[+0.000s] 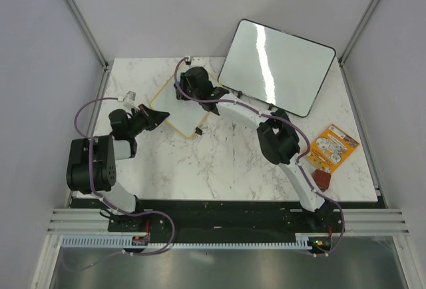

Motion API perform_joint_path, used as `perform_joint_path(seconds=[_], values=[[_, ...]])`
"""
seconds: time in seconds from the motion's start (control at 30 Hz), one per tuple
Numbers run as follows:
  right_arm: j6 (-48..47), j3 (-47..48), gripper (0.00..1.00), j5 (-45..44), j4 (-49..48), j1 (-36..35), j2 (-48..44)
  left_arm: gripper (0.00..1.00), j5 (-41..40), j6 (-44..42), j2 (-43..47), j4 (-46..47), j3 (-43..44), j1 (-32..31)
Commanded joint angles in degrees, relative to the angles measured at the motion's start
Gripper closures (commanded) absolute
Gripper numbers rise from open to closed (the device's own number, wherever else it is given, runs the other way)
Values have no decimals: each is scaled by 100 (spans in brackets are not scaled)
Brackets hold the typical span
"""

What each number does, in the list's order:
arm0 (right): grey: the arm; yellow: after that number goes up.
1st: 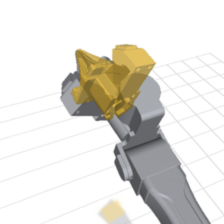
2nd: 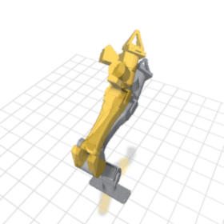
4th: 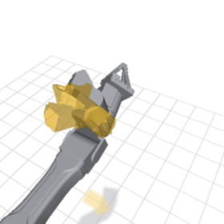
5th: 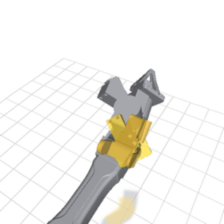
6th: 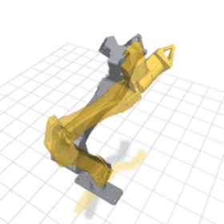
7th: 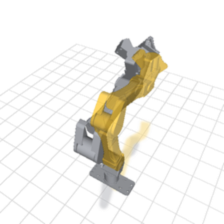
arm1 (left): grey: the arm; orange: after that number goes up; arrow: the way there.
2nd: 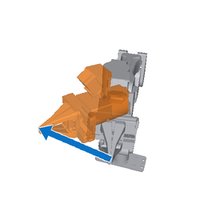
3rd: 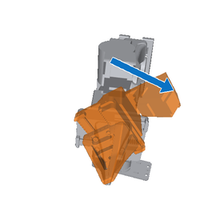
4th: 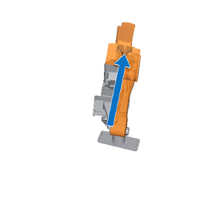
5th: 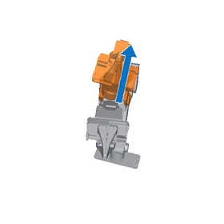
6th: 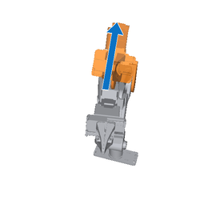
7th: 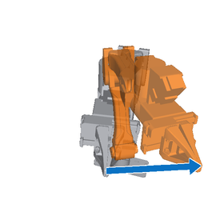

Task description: Erase the whiteboard

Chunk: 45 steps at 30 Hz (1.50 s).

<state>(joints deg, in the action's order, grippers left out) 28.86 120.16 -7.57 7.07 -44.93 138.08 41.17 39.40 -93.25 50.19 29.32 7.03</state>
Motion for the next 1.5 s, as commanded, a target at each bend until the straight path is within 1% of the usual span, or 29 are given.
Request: perform_joint_path(seconds=[0.0, 0.07, 0.1, 0.13, 0.2, 0.3, 0.47, 0.6, 0.67, 0.77, 0.93, 1.13, 1.33, 1.47], values=[[460, -1070, 100, 1100, 567, -684, 694, 98, 875, -1268, 9, -353, -32, -500], [629, -1432, 100, 1188, 533, -597, 659, 98, 867, -1277, 26, -361, -41, -492], [725, -1834, 100, 1275, 471, -561, 519, 98, 867, -1277, 26, -353, -49, -500], [796, -2073, 100, 1041, 401, -491, 370, 98, 858, -1277, 26, -352, -41, -501], [893, -2626, 100, 1012, 251, -360, -16, 98, 858, -1285, 26, -361, -41, -492], [963, -3128, 100, 1021, 154, -148, -447, 98, 849, -1285, 44, -361, -49, -501], [1025, -3621, 100, 863, 180, -122, -844, 98, 849, -1294, 53, -361, -49, -509], [1174, -3877, 100, 810, -47, -113, -862, 98, 849, -1294, 53, -361, -58, -509], [1218, -3738, 100, 801, -135, -104, -783, 98, 858, -1303, 62, -361, -58, -518], [1315, -3500, 100, 477, -328, -8, -730, 98, 849, -1312, 70, -370, -58, -518], [1605, -3157, 100, 318, -672, 388, -607, 98, 849, -1312, 62, -361, -58, -536], [1728, -2612, 100, -41, -663, 678, -361, 98, 796, -1400, 106, -440, -58, -588], [1938, -2050, 100, -122, -848, 915, -37, 98, 770, -1435, 132, -484, -58, -615], [2018, -1445, 100, -305, -786, 1038, 184, 98, 752, -1461, 158, -502, -58, -624]])
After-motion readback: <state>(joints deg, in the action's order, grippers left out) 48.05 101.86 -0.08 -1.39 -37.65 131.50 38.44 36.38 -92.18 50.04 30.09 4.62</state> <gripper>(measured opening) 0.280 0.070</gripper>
